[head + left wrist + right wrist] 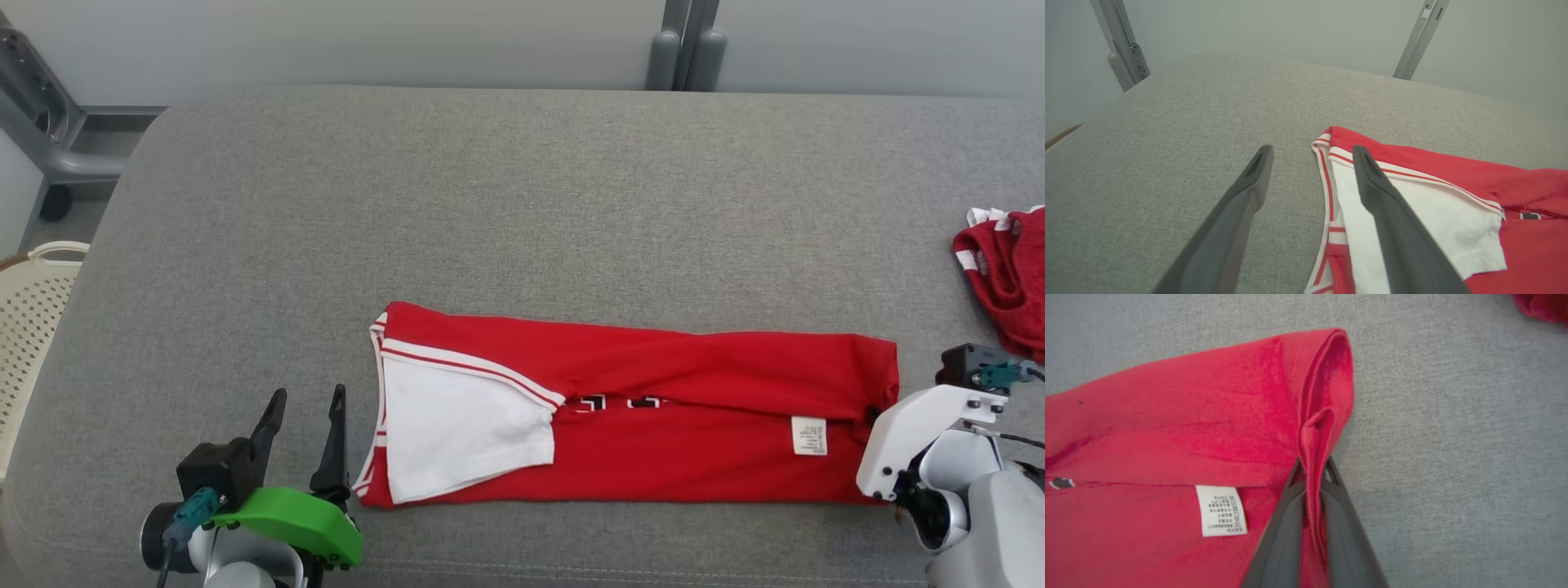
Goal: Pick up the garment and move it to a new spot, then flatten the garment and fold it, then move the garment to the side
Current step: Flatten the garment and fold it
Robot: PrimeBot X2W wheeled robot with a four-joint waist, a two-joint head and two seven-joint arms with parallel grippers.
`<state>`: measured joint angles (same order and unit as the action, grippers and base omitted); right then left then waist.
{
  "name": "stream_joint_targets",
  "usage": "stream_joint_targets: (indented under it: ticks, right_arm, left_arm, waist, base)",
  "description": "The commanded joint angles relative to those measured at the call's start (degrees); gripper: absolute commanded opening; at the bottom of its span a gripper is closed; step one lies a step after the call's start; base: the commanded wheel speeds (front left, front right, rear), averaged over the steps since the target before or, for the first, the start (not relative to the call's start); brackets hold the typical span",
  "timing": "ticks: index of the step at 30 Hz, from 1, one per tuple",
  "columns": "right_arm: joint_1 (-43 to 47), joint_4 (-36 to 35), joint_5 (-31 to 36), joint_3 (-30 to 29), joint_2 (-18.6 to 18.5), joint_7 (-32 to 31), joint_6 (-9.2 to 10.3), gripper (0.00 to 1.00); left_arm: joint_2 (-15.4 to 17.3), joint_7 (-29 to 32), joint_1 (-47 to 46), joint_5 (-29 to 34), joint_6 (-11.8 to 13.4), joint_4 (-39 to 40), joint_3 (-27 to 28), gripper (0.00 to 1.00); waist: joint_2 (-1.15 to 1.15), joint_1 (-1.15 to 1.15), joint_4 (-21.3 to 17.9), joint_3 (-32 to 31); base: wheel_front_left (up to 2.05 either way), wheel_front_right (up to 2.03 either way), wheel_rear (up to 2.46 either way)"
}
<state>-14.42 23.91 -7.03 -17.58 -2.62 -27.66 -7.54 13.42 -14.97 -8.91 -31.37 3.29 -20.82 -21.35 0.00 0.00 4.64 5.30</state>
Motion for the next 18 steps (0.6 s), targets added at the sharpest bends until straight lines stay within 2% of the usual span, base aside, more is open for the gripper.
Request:
stream_joint_targets:
  ticks: [1,18]
  right_arm:
    - [-0.7,-1.0,0.0,-1.1,-0.5,0.2,0.12,0.0]
    - [2.7,-16.1,4.7,-14.3,-0.4,-6.6,0.12,0.0]
  left_arm:
    - [0.2,-0.3,-0.1,0.2,-0.1,-0.1,0.2,1.0]
    - [0.3,-0.3,0.5,0.1,-0.4,-0.4,-0.2,1.0]
  waist:
    - [0.0,0.0,-0.3,-0.3]
    - [0.0,0.0,-0.9,-1.5]
  base:
    - [0.0,0.0,0.0]
    - [0.0,0.0,0.0]
